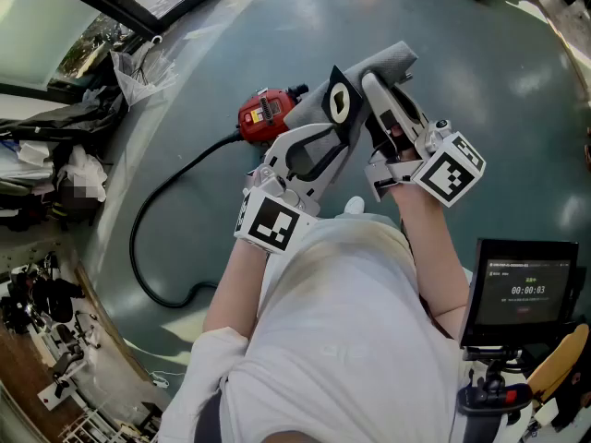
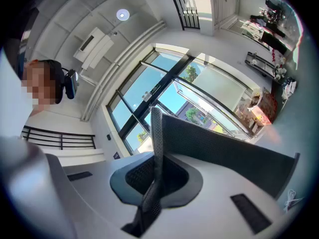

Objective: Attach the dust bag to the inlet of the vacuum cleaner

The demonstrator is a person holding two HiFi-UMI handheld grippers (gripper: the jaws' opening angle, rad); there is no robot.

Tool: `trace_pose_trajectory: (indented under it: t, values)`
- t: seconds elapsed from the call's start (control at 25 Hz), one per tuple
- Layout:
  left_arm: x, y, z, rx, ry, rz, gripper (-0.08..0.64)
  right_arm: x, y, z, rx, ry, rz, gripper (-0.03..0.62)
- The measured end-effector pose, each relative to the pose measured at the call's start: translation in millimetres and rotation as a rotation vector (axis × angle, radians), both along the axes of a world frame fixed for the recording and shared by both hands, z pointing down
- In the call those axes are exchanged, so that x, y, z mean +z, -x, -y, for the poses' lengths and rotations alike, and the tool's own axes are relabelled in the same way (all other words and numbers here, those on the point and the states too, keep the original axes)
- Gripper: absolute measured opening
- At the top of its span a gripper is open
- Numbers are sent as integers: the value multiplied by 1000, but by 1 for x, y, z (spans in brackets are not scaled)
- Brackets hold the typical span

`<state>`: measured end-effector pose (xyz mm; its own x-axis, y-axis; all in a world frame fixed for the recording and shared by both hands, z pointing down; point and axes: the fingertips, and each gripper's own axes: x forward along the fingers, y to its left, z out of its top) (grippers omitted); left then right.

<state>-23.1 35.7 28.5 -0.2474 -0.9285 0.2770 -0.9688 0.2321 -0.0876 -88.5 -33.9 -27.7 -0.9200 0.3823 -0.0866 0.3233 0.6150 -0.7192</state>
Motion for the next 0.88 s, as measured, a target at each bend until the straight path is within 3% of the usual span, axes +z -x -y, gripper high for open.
trace_pose_trajectory:
  t: [0.2,0.28,0.48,0.6,0.72,0.88]
  values:
    - [1,-10,-20,-26,38,23,93,7,-10,-15,-85,-41,-53,18]
    - [3,-18,-29,-31,59,27,45,12,-17,-22,-127,-43,-75,18]
    - [27,-8,-43,-128,112,1,43,49,-6,-36,-271,-6,-185,18]
    - [54,18,-53,-137,174,27,44,73,28,-58,-341,66,-263,18]
    - [93,68,-63,-156,226,15,44,105,81,-76,-369,106,-327,18]
    - [106,113,-80,-237,151,-73,26,131,117,-84,-408,31,-383,18]
